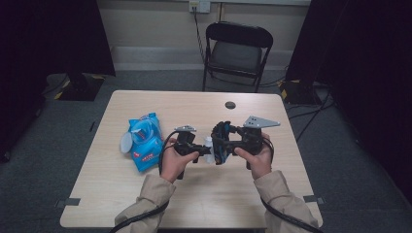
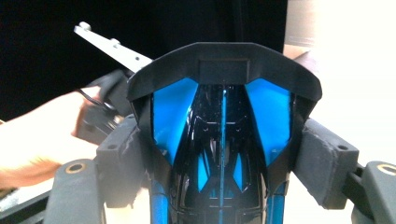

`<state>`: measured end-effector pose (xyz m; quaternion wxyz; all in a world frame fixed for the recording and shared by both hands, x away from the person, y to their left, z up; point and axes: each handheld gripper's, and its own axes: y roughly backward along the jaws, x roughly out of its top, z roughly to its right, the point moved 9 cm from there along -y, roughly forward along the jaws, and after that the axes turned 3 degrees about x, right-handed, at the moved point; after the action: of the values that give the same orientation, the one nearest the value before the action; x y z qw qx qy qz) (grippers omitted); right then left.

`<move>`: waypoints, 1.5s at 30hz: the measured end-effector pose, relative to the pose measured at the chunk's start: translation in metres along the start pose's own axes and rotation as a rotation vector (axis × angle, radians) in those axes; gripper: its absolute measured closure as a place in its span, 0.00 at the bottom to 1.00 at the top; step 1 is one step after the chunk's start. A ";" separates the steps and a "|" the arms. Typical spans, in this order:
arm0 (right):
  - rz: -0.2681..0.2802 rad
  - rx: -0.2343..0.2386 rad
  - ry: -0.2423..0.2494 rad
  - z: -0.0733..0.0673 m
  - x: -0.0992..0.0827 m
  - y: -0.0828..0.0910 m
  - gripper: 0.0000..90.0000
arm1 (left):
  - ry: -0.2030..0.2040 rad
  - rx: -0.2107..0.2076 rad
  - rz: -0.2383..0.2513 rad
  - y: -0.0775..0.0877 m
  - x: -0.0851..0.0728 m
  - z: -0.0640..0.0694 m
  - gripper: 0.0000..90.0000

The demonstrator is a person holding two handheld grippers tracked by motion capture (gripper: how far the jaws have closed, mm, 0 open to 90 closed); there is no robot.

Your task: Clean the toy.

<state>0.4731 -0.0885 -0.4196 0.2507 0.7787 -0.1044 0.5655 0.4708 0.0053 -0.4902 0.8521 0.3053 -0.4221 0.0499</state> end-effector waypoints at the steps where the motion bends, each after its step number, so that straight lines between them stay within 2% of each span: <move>1: -0.003 -0.008 -0.005 0.003 -0.002 0.001 0.28 | -0.008 0.006 -0.002 0.002 0.000 -0.001 0.91; 5: -0.015 -0.032 -0.017 0.013 -0.010 0.008 0.28 | -0.033 0.034 -0.002 0.010 0.002 -0.004 0.91; 9: -0.031 -0.056 -0.021 0.021 -0.017 0.015 0.28 | -0.032 0.048 -0.010 0.014 -0.001 -0.009 0.91; 19: -0.053 -0.119 -0.035 0.043 -0.029 0.034 0.28 | -0.028 0.050 -0.013 0.017 -0.006 -0.011 0.92; 21: -0.053 -0.141 -0.043 0.051 -0.032 0.042 0.28 | -0.029 0.053 -0.017 0.017 -0.007 -0.012 0.92; 24: -0.052 -0.145 -0.050 0.053 -0.033 0.045 0.28 | -0.028 0.058 -0.022 0.017 -0.009 -0.014 0.92; 25: -0.051 -0.160 -0.054 0.059 -0.035 0.051 0.28 | -0.027 0.063 -0.019 0.018 -0.009 -0.015 0.92; 31: -0.062 -0.195 -0.057 0.070 -0.039 0.063 0.28 | -0.032 0.080 -0.026 0.020 -0.011 -0.018 0.92; 38: -0.078 -0.245 -0.069 0.086 -0.045 0.078 0.28 | -0.033 0.080 -0.028 0.022 -0.014 -0.020 0.92; 41: -0.099 -0.265 -0.063 0.090 -0.048 0.084 0.28 | -0.034 0.088 -0.027 0.024 -0.014 -0.021 0.92; 45: -0.110 -0.285 -0.083 0.097 -0.052 0.089 0.28 | -0.033 0.088 -0.022 0.026 -0.015 -0.023 0.92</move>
<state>0.4956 -0.2201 -0.4667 0.3849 0.7626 -0.1511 0.4974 0.4681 0.0413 -0.4997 0.8313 0.3479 -0.4301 0.0541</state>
